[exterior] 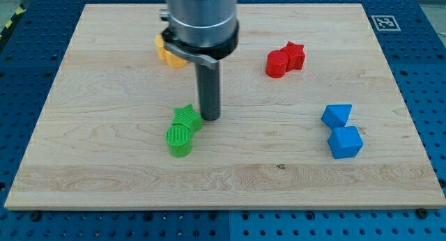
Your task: Push the blue triangle to the left of the blue cube
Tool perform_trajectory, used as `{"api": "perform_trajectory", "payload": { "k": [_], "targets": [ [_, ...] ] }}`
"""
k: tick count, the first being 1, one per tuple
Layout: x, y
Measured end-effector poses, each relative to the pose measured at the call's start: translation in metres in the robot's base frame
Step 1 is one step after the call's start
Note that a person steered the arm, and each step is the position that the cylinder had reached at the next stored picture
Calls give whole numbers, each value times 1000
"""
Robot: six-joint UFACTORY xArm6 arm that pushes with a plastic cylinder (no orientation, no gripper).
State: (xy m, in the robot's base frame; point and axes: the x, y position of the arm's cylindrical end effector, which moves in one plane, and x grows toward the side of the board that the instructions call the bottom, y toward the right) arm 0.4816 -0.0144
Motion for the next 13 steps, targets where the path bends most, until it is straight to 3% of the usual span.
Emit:
{"api": "perform_trajectory", "payload": {
  "k": [2,5,6,7,13],
  "targets": [
    [11,54],
    [116,161],
    [116,215],
    [107,226],
    [54,233]
  ]
}}
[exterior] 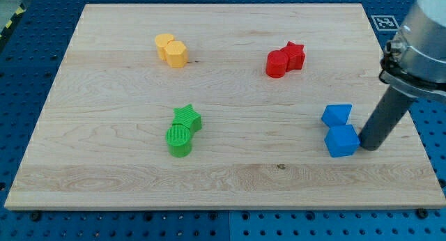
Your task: Push the blue triangle to the left of the blue cube
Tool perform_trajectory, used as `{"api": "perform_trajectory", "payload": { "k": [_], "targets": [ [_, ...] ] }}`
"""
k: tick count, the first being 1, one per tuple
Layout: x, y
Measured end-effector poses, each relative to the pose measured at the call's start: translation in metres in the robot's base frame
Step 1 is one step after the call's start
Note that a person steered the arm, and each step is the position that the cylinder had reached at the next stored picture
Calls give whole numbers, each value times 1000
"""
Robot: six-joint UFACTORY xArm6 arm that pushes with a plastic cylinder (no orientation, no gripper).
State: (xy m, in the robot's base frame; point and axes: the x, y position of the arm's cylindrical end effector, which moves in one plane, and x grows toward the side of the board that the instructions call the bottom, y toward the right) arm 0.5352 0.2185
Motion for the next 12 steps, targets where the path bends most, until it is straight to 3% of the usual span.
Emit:
{"api": "perform_trajectory", "payload": {
  "k": [2,4,6,7,8,12],
  "targets": [
    [-55,-2],
    [-38,-35],
    [-49,-8],
    [-64,-55],
    [-62,-105],
    [-20,-102]
  ]
}}
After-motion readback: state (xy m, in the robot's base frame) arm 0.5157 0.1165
